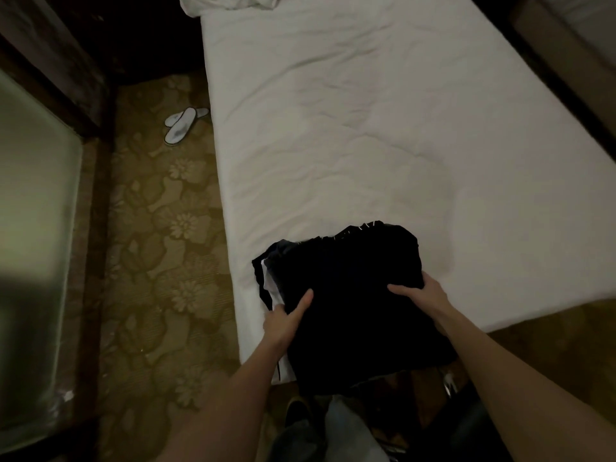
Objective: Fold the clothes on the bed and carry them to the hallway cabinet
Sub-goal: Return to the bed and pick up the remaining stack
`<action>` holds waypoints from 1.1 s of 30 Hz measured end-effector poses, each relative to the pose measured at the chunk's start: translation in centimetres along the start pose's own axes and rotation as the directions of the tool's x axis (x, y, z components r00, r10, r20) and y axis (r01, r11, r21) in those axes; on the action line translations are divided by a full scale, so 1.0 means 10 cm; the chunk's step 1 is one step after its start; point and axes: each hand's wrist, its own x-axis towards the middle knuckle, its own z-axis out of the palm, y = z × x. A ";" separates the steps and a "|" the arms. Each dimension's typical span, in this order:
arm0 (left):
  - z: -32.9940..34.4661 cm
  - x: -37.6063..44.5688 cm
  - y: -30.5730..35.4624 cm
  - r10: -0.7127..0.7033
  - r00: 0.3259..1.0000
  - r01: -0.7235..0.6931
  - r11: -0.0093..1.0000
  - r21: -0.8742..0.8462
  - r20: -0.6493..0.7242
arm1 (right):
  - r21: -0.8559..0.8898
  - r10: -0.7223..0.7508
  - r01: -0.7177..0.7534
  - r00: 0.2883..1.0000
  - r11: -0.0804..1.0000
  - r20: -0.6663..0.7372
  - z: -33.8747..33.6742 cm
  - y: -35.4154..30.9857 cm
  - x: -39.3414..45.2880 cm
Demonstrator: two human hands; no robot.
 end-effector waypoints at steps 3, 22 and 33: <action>0.02 0.15 -0.12 -0.006 0.999 0.019 0.968 0.249 -0.051 | -0.071 -0.082 0.080 0.996 0.994 -0.018 0.07 -0.07 -0.05; 0.19 -0.06 0.08 0.049 0.987 -0.098 0.935 -0.341 -0.151 | 0.005 0.019 -0.019 0.998 1.000 -0.056 0.30 -0.28 -0.06; 0.43 0.00 0.11 0.105 0.981 -0.058 0.963 0.264 -0.166 | -0.489 -0.314 0.278 0.949 0.827 0.007 0.67 -0.05 -0.35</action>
